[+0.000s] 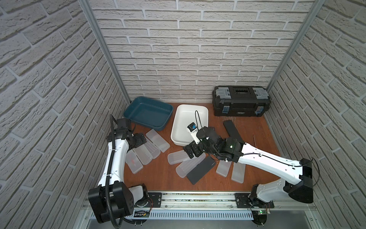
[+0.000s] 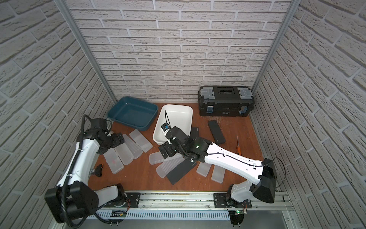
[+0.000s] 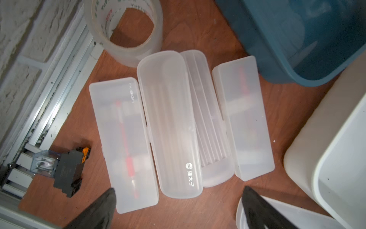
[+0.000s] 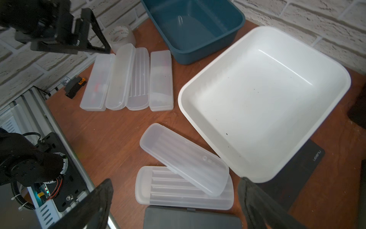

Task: Place the pencil cases by color into the storage box
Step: Pick up the pencil case from the center of the board.

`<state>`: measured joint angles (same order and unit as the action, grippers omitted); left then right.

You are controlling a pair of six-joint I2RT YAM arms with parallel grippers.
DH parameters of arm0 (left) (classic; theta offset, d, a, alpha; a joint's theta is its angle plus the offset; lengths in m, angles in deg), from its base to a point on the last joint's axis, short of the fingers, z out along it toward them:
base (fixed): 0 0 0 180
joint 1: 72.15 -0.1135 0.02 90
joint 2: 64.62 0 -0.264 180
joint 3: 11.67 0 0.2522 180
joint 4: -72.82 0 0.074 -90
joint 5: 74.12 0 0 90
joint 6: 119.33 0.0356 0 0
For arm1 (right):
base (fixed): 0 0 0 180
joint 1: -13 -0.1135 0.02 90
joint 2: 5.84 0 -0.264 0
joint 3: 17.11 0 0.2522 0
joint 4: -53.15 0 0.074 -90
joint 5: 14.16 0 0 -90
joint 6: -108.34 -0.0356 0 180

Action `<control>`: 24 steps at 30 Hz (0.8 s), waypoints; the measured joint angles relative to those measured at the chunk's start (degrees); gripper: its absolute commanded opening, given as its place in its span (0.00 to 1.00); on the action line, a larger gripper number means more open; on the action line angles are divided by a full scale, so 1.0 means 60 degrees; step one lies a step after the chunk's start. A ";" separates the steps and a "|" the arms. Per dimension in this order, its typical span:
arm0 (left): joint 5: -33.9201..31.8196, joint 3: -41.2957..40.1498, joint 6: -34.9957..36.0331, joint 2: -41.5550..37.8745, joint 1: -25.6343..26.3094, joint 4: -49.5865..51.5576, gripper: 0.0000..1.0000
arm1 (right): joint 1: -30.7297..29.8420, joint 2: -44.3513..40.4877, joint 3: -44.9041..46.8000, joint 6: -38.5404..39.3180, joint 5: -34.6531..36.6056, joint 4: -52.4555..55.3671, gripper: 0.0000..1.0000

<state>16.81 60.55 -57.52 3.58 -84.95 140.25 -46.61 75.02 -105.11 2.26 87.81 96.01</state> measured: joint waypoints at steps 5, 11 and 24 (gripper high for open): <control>0.0106 -0.0335 -0.0499 0.0000 -0.0117 -0.0087 0.98 | -0.0382 -0.0149 0.0918 0.0670 0.0080 -0.0834 0.98; 0.0386 -0.0714 -0.1107 0.0204 -0.0117 -0.0637 0.97 | -0.0441 -0.0146 0.1574 0.1362 0.0087 -0.1384 0.97; 0.0634 -0.1231 -0.1530 0.1093 0.0073 -0.1599 0.95 | -0.0441 -0.0080 0.2131 0.2135 0.0408 -0.2568 0.97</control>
<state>20.61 53.16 -66.70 10.14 -84.51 130.65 -49.26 74.54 -92.32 15.07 90.25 80.60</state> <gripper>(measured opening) 0.949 0.971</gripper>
